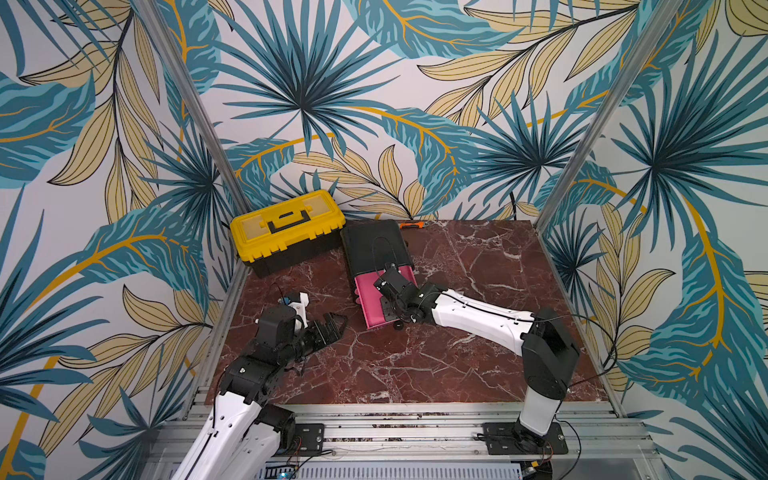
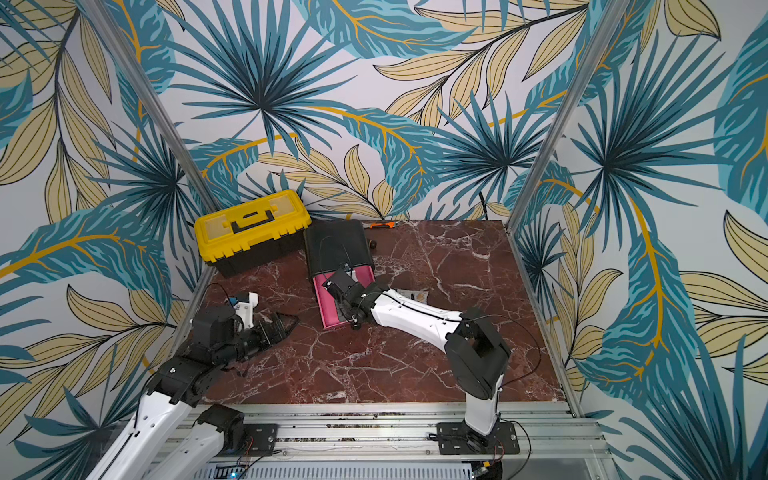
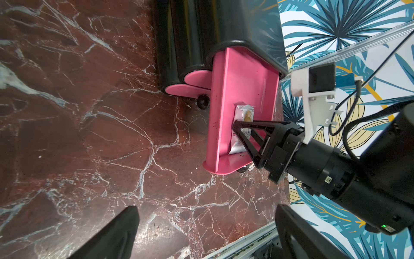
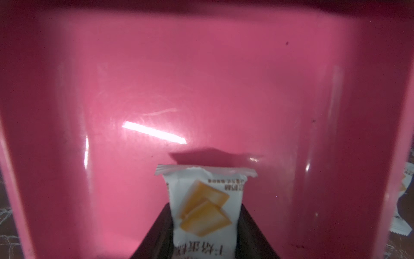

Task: Take the cookies out of the drawer
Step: Pick up the cookie from the drawer.

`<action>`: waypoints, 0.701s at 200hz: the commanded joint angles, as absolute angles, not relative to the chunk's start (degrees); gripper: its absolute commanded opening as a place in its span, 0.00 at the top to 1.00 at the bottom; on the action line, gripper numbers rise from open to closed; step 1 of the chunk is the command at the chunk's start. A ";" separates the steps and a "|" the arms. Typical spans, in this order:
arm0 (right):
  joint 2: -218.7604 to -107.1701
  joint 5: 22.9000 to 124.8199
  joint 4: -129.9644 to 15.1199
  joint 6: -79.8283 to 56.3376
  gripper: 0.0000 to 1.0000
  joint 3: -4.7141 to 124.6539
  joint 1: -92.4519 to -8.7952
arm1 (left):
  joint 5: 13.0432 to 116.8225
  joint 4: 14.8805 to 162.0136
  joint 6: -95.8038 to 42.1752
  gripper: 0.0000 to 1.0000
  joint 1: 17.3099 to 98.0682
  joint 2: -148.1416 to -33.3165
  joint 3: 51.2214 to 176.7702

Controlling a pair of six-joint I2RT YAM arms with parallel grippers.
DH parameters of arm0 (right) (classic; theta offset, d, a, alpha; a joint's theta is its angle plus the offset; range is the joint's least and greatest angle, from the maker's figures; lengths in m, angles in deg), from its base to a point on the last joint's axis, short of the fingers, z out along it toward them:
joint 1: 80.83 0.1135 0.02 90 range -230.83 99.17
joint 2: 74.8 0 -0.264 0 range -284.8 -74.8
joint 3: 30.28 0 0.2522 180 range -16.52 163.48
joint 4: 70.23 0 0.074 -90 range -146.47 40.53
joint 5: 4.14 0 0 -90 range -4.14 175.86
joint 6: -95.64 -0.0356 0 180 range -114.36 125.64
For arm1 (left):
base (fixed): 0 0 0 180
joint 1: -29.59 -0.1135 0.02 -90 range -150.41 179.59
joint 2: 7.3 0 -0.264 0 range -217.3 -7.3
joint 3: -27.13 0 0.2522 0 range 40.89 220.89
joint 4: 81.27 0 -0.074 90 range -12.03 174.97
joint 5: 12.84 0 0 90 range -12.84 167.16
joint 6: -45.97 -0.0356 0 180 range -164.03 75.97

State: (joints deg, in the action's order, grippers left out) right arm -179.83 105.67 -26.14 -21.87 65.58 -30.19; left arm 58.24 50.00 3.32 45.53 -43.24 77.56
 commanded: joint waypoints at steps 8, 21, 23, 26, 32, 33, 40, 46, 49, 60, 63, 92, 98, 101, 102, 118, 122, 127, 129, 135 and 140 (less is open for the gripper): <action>-176.87 106.59 -24.37 -20.38 0.63 64.48 -29.11 | 57.93 48.15 2.88 0.00 45.16 -42.50 81.96; -175.37 106.36 -24.21 -20.20 0.63 64.11 -28.89 | 57.75 47.99 3.05 0.00 45.22 -42.44 83.01; -175.07 106.30 -24.15 -20.16 0.63 64.04 -28.91 | 57.74 47.92 3.07 0.00 45.30 -42.41 83.19; -174.70 106.26 -24.11 -20.20 0.63 63.94 -28.92 | 57.80 47.87 3.07 0.00 45.36 -42.45 83.47; -173.82 106.03 -24.04 -20.26 0.63 63.70 -28.88 | 57.79 47.95 3.17 0.00 45.50 -42.48 84.00; -173.70 106.01 -24.04 -20.27 0.63 63.71 -28.88 | 57.81 47.96 3.17 0.00 45.50 -42.47 84.07; -172.63 105.59 -24.03 -20.31 0.64 63.47 -28.89 | 57.89 48.07 3.25 0.00 45.64 -42.46 84.61; -171.73 105.00 -24.03 -20.36 0.64 63.29 -28.95 | 57.99 48.25 3.25 0.00 45.84 -42.45 85.11; -171.33 104.73 -24.04 -20.45 0.64 63.14 -28.95 | 57.90 48.36 3.25 0.00 45.91 -42.47 85.38; -169.49 103.20 -24.07 -20.79 0.64 63.01 -28.94 | 57.91 48.94 3.00 0.00 46.36 -42.57 86.26; -169.13 102.95 -24.09 -20.91 0.64 63.02 -28.92 | 58.05 49.13 2.87 0.00 46.51 -42.59 86.56; -164.66 102.01 -23.99 -21.08 0.65 62.66 -29.01 | 58.95 51.89 2.90 0.00 48.04 -43.95 88.88; -163.65 102.10 -23.81 -20.99 0.65 62.66 -29.06 | 59.15 52.83 2.89 0.00 48.62 -44.50 89.23; -163.06 102.12 -23.71 -20.99 0.65 62.57 -29.18 | 59.38 53.22 2.90 0.00 49.00 -44.81 89.38; -162.88 102.12 -23.70 -20.99 0.65 62.57 -29.21 | 59.44 53.45 2.90 0.00 49.14 -44.95 89.44; -159.55 102.12 -23.40 -20.91 0.65 61.74 -30.04 | 60.97 56.12 2.99 0.00 51.29 -47.29 90.32; -158.62 102.13 -23.41 -20.79 0.65 61.39 -30.34 | 61.27 56.85 2.99 0.00 51.81 -48.03 90.50; -157.48 102.05 -23.38 -20.72 0.65 60.91 -30.77 | 61.36 57.77 3.06 0.00 52.50 -49.11 90.70; -156.99 102.01 -23.35 -20.73 0.65 60.67 -30.98 | 61.35 58.08 3.14 0.00 52.72 -49.61 90.78; -155.84 101.64 -23.10 -20.64 0.65 60.06 -31.70 | 61.37 59.29 3.37 0.00 53.41 -50.99 91.06; -154.79 101.37 -22.79 -20.64 0.65 59.50 -32.43 | 61.55 60.47 3.65 0.00 54.11 -52.26 91.29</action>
